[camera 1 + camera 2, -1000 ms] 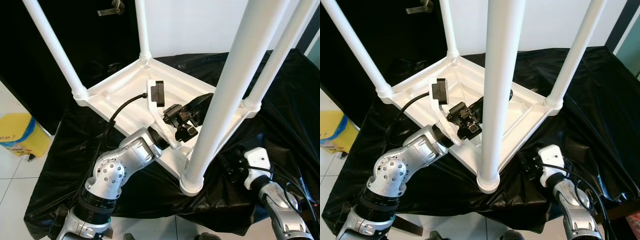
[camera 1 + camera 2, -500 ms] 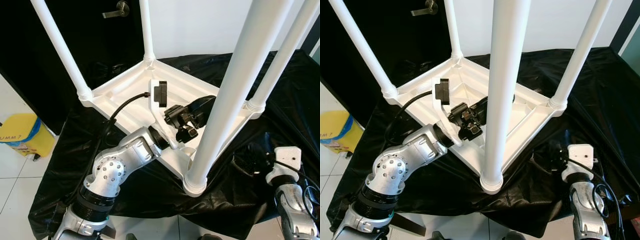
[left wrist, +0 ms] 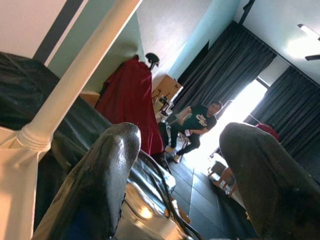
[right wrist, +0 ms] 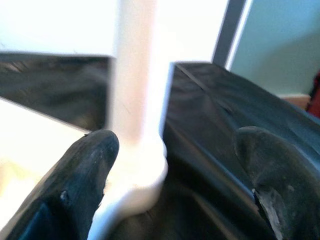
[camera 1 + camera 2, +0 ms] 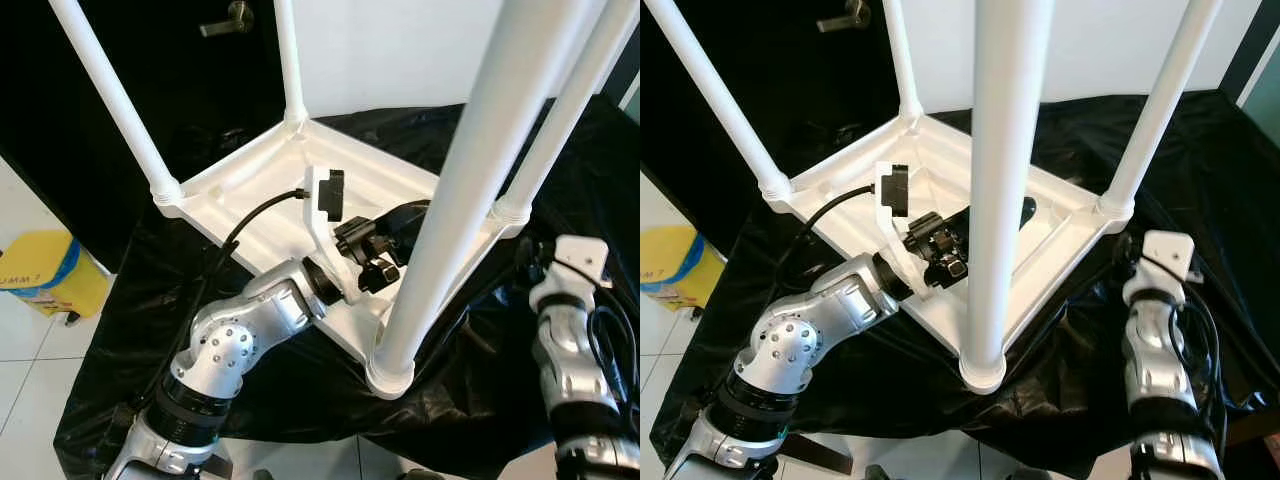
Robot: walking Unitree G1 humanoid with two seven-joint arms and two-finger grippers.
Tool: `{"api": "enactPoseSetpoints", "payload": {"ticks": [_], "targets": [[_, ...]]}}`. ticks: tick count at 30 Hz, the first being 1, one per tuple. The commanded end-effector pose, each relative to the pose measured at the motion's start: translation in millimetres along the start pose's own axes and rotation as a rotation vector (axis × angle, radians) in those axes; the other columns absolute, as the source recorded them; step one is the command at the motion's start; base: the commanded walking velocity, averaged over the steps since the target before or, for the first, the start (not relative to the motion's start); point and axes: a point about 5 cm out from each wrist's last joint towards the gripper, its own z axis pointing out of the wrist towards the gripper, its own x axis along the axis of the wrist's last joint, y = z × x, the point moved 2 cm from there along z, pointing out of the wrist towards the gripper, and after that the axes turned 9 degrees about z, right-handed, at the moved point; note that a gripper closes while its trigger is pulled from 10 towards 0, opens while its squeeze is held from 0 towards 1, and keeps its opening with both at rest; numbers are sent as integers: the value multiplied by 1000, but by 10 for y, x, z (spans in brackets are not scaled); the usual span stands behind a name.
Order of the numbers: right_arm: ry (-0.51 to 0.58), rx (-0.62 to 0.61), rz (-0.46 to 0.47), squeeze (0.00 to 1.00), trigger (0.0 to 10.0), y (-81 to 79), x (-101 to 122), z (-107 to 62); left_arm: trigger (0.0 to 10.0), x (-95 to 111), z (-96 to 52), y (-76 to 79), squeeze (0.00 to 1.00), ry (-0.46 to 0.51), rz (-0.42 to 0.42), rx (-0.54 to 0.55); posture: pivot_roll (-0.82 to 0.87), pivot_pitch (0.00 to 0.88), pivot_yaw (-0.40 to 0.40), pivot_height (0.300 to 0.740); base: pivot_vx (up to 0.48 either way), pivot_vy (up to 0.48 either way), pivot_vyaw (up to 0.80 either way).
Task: Building children table
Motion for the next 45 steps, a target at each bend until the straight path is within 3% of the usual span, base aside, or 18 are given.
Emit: {"api": "enactPoseSetpoints", "payload": {"ticks": [1, 4, 11, 13, 16, 18, 19, 21, 24, 30, 34, 38, 39, 42, 43, 44, 45], "targets": [[-43, -13, -28, 0, 10000, 23, -111, -26, 10000, 48, -55, 425, 0, 65, 24, -553, -148, 68, 59, 740, 0, 0, 0], [-17, -65, -29, 0, 10000, -76, 23, 161, 10000, 38, -31, 437, 0, 59, 34, -556, -140, 68, 54, 740, 0, 0, 0], [-6, -95, -34, 0, 10000, -191, 120, 287, 10000, 35, -31, 433, 0, 55, 42, -553, -129, 71, 48, 740, 0, 0, 0], [-18, -4, -1, 0, 10000, -387, 225, 402, 10000, 45, -21, 435, 0, 59, 50, -549, -110, 72, 41, 740, 0, 0, 0], [-18, -4, -1, 0, 10000, -387, 225, 402, 10000, 45, -21, 435, 0, 59, 50, -549, -110, 72, 41, 740, 0, 0, 0], [-25, 39, 14, 0, 10000, -457, 261, 438, 10000, 48, -15, 437, 0, 61, 54, -548, -110, 72, 41, 740, 0, 0, 0], [-34, 119, 40, 0, 10000, -557, 345, 499, 10000, 50, -8, 449, 0, 66, 55, -548, -103, 77, 37, 740, 0, 0, 0], [-34, 119, 40, 0, 10000, -557, 345, 499, 10000, 50, -8, 449, 0, 66, 55, -548, -103, 77, 37, 740, 0, 0, 0], [-34, 256, 58, 0, 10000, -719, 509, 583, 10000, 42, 15, 483, 0, 73, 54, -556, -98, 78, 35, 740, 0, 0, 0], [-38, 356, 42, 0, 10000, -835, 561, 592, 10000, 30, 60, 532, 0, 80, 48, -572, -96, 74, 41, 740, 0, 0, 0], [-16, 335, 35, 0, 10000, -820, 550, 579, 10000, 5, 76, 540, 0, 71, 51, -573, -95, 72, 41, 740, 0, 0, 0], [23, 261, 44, 0, 10000, -714, 479, 533, 10000, -39, 82, 445, 0, 35, 92, -510, -92, 72, 47, 740, 0, 0, 0], [50, 224, 50, 0, 10000, -633, 426, 485, 10000, -38, 66, 326, 0, 17, 141, -439, -91, 72, 48, 740, 0, 0, 0], [50, 224, 50, 0, 10000, -633, 426, 485, 10000, -38, 66, 326, 0, 17, 141, -439, -91, 72, 48, 740, 0, 0, 0], [79, 198, 47, 0, 10000, -559, 381, 430, 10000, -23, 30, 193, 0, 0, 192, -363, -91, 72, 52, 740, 0, 0, 0], [79, 198, 47, 0, 10000, -559, 381, 430, 10000, -23, 30, 193, 0, 0, 192, -363, -91, 72, 52, 740, 0, 0, 0], [100, 201, 53, 0, 10000, -475, 320, 349, 10000, 6, -55, 3, 0, -29, 264, -259, -97, 73, 53, 740, 0, 0, 0]]}}
